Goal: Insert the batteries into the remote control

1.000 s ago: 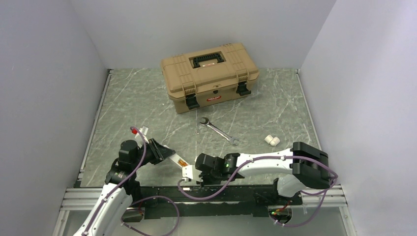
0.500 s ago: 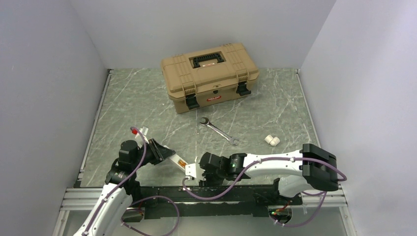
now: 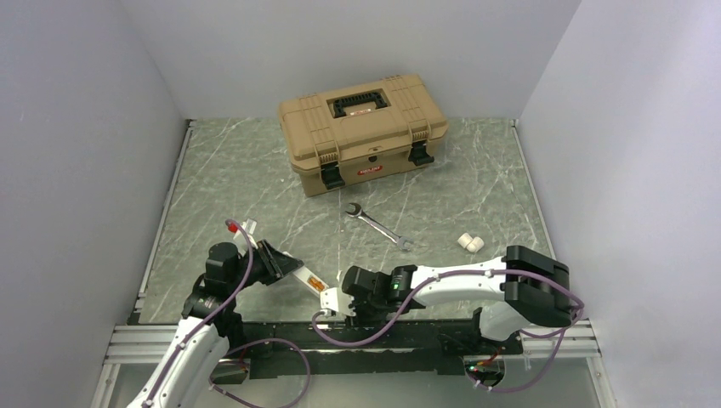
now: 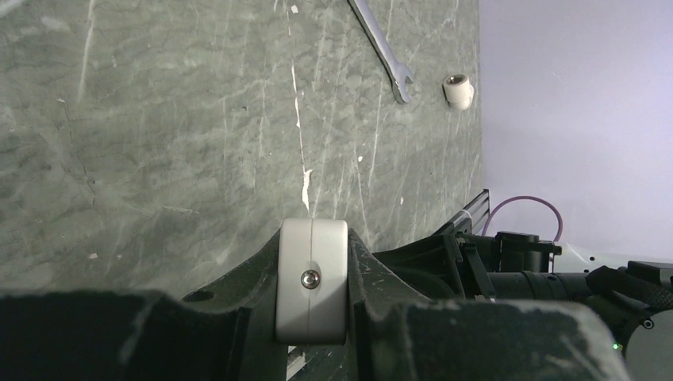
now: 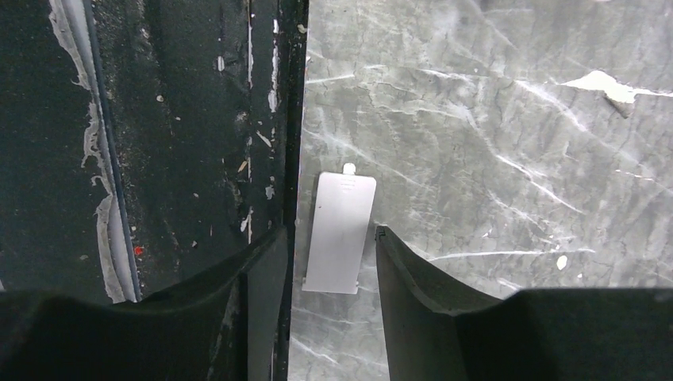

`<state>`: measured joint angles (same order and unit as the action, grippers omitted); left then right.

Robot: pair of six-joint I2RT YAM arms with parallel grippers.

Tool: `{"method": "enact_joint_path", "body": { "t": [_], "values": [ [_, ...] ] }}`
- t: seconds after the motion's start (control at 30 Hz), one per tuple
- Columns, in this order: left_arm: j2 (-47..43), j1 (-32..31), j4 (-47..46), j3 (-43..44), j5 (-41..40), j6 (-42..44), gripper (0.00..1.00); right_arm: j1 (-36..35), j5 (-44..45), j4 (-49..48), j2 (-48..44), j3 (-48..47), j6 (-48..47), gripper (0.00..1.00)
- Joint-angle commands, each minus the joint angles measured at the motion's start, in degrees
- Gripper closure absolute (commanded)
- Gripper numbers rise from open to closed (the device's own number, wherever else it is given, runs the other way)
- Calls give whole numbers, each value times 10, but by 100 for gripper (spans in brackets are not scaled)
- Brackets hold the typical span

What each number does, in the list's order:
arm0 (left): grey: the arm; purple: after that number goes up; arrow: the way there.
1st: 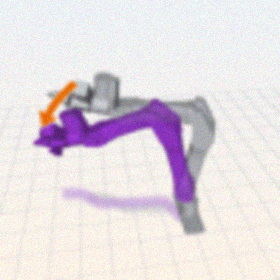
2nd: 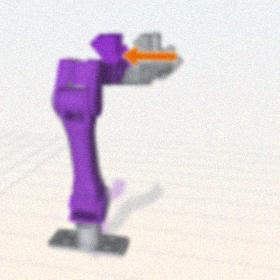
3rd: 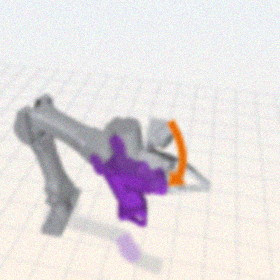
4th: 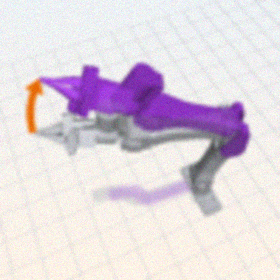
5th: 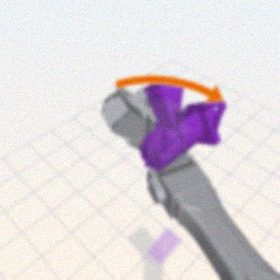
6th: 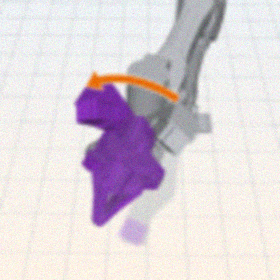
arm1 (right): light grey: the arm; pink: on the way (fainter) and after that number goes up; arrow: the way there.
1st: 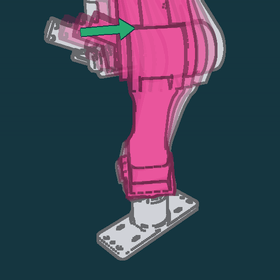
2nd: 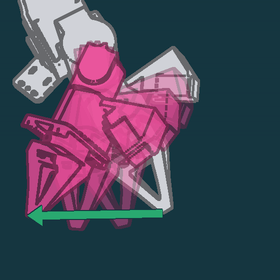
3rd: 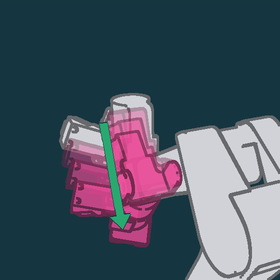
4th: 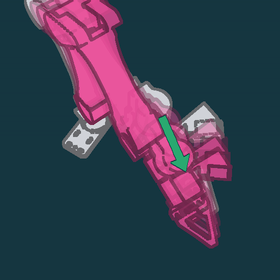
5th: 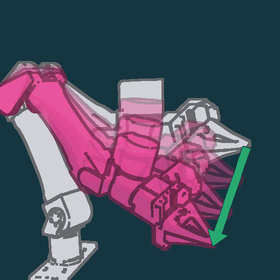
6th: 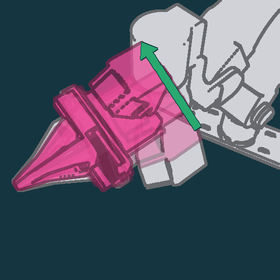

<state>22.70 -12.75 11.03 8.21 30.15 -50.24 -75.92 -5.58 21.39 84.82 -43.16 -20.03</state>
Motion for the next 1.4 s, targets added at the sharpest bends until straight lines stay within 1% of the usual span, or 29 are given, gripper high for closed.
{"method": "enact_joint_path", "body": {
  "t": [0.0,0.17,0.27,0.57,1.1,1.37],
  "values": [
    [-3,4,-21,-1,11,5,100,3,-2,8,10,-22,-10,55],
    [-1,5,-15,4,10,11,100,5,2,5,17,-25,-13,63],
    [-2,5,-15,5,10,11,100,11,-8,7,19,-29,-17,65],
    [-1,6,-14,4,10,12,100,27,-10,15,41,-43,-30,67],
    [-5,10,7,16,2,25,100,50,34,-9,81,-70,-31,70],
    [-21,13,62,34,-40,36,100,69,31,-37,111,-92,26,72]
  ]
}}
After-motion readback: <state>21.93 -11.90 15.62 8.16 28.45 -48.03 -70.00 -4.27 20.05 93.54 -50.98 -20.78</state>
